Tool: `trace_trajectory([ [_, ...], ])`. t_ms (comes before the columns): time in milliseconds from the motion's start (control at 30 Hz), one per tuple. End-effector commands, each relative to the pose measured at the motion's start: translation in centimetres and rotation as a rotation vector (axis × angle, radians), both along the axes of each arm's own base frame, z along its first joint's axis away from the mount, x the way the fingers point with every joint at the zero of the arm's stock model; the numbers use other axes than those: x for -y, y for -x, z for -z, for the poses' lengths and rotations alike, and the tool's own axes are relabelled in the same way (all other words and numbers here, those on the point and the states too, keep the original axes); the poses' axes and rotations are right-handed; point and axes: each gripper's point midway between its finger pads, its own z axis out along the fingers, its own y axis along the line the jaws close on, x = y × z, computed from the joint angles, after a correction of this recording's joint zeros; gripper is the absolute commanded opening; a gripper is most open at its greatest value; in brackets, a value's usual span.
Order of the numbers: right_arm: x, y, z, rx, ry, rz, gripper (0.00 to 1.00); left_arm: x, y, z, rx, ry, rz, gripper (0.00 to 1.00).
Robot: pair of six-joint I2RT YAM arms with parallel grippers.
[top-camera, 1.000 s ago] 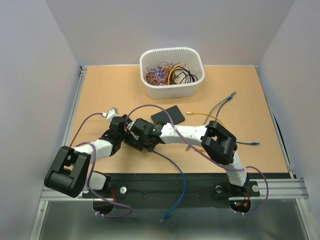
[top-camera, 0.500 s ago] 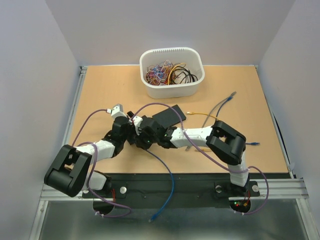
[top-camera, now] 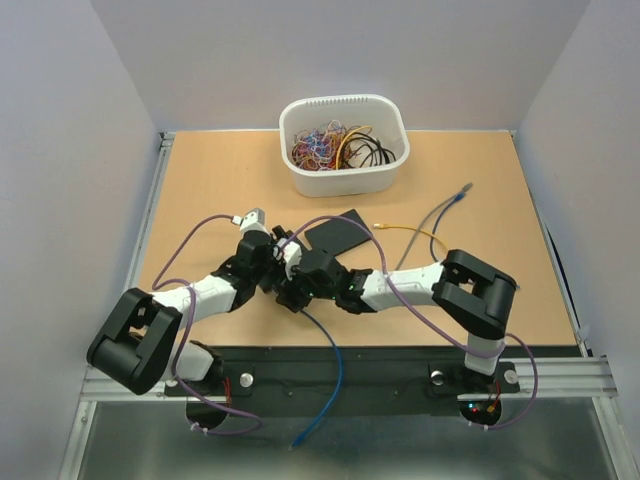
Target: Insert the plug into the switch port
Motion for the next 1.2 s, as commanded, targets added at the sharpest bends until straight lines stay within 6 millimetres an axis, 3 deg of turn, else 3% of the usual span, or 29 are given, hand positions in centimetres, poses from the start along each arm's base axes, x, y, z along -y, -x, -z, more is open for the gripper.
trace_trajectory([
  [0,3.2,-6.0,-4.3,0.12,-0.099,0.264,0.54,2.0,5.4,2.8,-0.202,-0.029,0.205,0.71],
  [67,4.2,-5.6,-4.9,0.117,-0.102,0.283,0.57,1.9,4.9,2.5,-0.198,-0.047,0.194,0.71],
  [200,6.8,-5.2,-7.2,0.126,-0.108,0.348,0.62,2.1,2.8,-0.1,-0.149,-0.067,0.177,0.71],
  [333,11.1,-5.5,-10.2,0.175,-0.114,0.492,0.68,1.8,1.4,-2.7,-0.096,-0.078,0.164,0.71],
  [400,12.8,-5.7,-10.8,0.186,-0.11,0.546,0.71,1.8,0.7,-4.1,-0.069,-0.074,0.158,0.71],
  [467,14.9,-5.8,-10.4,0.179,-0.077,0.605,0.73,1.6,0.6,-4.8,-0.061,-0.078,0.158,0.71],
  [600,21.4,-8.1,-10.5,0.109,-0.078,0.868,0.73,1.6,0.5,-5.9,-0.044,-0.074,0.162,0.71],
  [633,23.0,-8.0,-9.4,0.075,-0.039,0.903,0.71,1.6,0.6,-6.2,-0.037,-0.072,0.163,0.71],
  [700,25.2,-8.3,-9.5,0.031,-0.075,0.968,0.66,1.3,0.7,-6.4,-0.037,-0.087,0.163,0.71],
  [800,30.2,-9.7,-9.3,0.016,-0.065,1.126,0.59,0.8,1.1,-7.2,-0.029,-0.105,0.159,0.71],
  [900,32.8,-10.6,-8.8,-0.012,-0.037,1.196,0.59,0.1,1.4,-8.5,-0.013,-0.128,0.157,0.71],
  [933,34.3,-11.6,-9.2,-0.02,-0.047,1.244,0.58,0.2,1.3,-9.8,0.013,-0.126,0.161,0.71],
  [967,34.7,-12.1,-8.6,-0.05,-0.04,1.246,0.57,-0.2,1.7,-9.8,0.004,-0.146,0.17,0.71],
  [1133,39.0,-15.8,-7.6,-0.114,-0.027,1.364,0.53,-1.8,1.2,-14.3,0.088,-0.233,0.148,0.71],
  [1167,39.3,-16.9,-8.1,-0.115,-0.04,1.375,0.53,-2.3,1.4,-14.5,0.087,-0.264,0.148,0.71],
])
